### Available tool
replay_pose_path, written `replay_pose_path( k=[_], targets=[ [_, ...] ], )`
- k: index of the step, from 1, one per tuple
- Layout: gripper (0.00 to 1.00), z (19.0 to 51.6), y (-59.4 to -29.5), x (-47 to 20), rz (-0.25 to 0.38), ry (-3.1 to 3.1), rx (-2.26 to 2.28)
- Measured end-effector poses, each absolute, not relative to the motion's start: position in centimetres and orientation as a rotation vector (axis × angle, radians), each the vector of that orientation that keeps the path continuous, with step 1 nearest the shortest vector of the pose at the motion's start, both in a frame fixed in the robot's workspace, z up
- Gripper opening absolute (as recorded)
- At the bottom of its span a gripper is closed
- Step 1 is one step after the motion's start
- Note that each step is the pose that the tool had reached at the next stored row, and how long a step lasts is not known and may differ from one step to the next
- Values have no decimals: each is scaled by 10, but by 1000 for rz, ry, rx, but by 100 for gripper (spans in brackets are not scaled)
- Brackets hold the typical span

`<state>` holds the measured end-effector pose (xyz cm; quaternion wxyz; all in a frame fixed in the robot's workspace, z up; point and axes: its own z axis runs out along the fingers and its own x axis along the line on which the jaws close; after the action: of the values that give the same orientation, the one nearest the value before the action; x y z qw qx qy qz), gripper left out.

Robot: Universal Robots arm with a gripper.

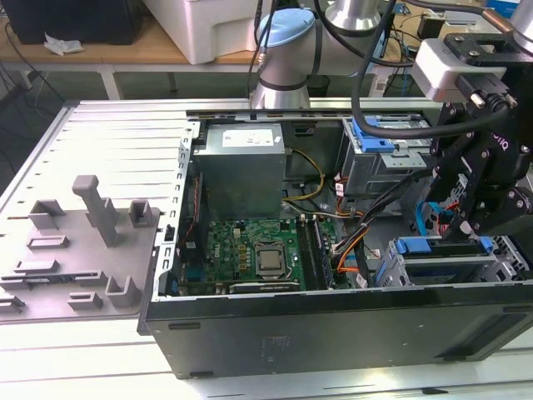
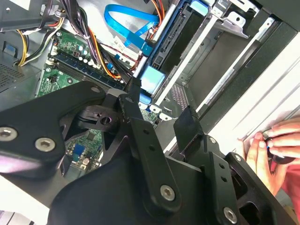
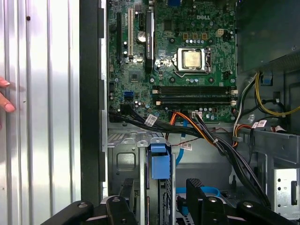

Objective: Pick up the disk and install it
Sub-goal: 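Insert the first disk wire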

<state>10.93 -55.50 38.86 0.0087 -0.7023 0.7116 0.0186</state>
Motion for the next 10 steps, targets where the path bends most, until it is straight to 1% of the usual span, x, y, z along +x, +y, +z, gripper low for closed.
replay_pose_path(
  k=[6,10],
  targets=[
    [56,388,-550,112,53,2225,-2197],
    [56,388,-545,116,35,2238,-2205]
  ],
)
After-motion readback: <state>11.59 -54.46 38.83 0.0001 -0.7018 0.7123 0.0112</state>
